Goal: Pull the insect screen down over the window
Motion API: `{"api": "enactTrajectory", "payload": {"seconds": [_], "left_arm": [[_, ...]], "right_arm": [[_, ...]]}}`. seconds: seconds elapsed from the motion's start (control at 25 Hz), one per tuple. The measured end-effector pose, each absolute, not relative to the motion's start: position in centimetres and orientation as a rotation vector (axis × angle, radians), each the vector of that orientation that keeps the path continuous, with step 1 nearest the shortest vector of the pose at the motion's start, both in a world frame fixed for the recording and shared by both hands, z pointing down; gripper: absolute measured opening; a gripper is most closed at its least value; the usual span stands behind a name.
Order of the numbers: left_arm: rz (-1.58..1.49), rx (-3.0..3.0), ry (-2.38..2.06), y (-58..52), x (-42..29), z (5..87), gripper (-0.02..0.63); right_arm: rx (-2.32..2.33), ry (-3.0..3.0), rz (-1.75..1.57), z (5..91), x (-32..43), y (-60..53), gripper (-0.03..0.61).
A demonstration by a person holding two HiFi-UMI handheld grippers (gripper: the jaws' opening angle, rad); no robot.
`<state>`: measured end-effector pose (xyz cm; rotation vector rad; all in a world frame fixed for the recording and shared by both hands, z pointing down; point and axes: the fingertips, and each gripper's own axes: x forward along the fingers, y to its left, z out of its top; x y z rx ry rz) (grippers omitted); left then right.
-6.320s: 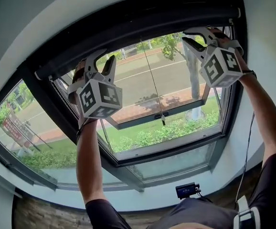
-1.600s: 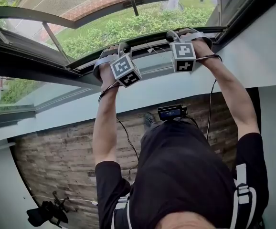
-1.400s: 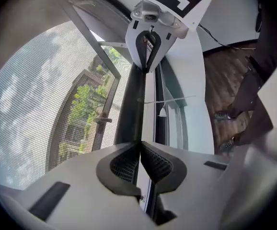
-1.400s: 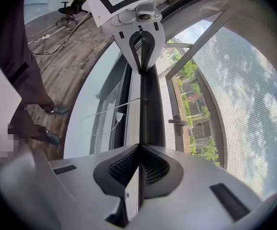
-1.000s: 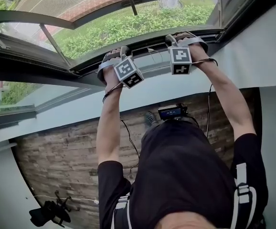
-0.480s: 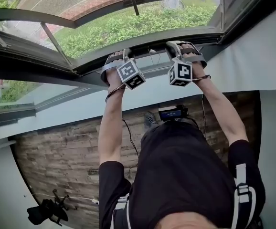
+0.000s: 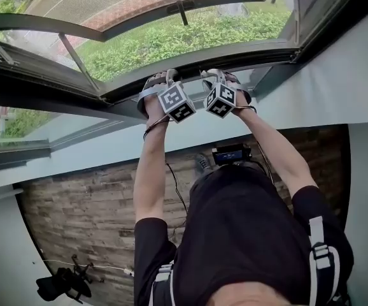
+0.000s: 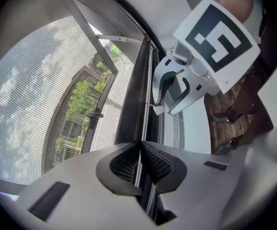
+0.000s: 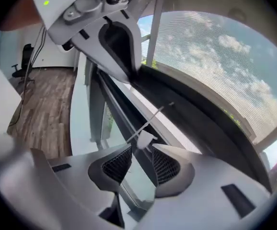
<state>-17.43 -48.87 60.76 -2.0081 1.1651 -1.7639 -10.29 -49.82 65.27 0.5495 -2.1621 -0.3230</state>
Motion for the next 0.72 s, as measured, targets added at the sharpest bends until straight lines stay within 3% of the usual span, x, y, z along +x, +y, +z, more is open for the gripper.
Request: {"api": "enactTrajectory", "payload": {"seconds": [0.16,0.52,0.72], "left_arm": [[-1.753,-2.024,1.161,-48.9,-17.0,60.7,0.025],[-1.754,-2.009,1.158,-48.9,-17.5,60.5,0.025],[-1.755,-2.008,1.162,-48.7,-17.4,60.6,0.025]], "right_arm": [[0.209,-2.118,-0.391,67.0,-8.7,-43.4,0.107],[0.692,-1.756,-1.055,58.3,-3.2,-52.3,0.107],[0.618,-1.711,-1.028,59.8,-3.1,-53.9,0.107]]}}
